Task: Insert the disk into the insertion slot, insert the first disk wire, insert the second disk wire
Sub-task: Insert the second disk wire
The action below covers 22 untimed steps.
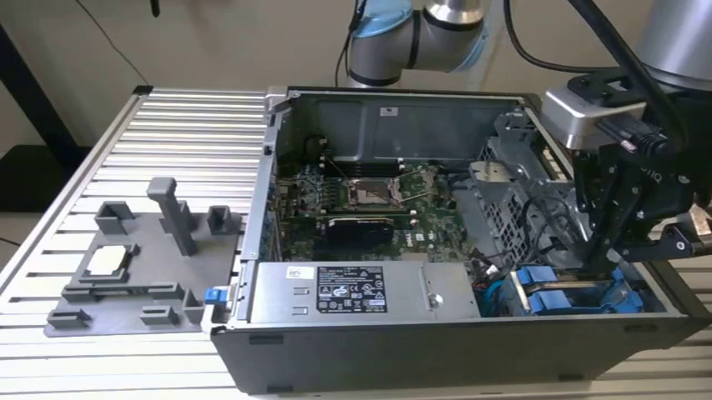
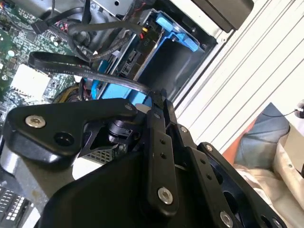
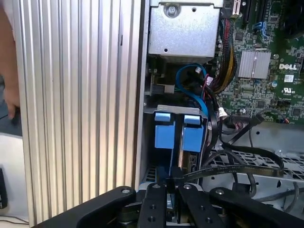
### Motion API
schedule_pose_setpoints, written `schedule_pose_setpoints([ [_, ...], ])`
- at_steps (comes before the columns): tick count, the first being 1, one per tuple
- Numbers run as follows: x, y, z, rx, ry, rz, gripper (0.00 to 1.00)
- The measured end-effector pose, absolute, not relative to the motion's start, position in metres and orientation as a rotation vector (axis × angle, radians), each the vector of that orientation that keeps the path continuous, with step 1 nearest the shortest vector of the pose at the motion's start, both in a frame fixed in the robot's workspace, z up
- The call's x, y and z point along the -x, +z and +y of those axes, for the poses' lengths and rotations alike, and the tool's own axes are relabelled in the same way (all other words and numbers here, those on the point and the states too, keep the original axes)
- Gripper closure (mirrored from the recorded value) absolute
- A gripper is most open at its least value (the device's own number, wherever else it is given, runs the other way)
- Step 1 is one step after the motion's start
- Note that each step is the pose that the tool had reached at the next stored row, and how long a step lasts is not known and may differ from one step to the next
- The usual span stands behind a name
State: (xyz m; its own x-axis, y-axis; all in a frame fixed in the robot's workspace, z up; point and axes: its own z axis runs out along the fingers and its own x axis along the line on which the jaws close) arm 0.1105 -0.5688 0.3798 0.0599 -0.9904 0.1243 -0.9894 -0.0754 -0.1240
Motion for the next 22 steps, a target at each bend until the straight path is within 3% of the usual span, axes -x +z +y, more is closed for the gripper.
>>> schedule_pose_setpoints([
  [12,-0.111,0.38,-0.57,2.172,-0.062,2.057,0.84],
  [22,-0.121,0.379,-0.571,2.224,0.08,2.121,0.84],
])
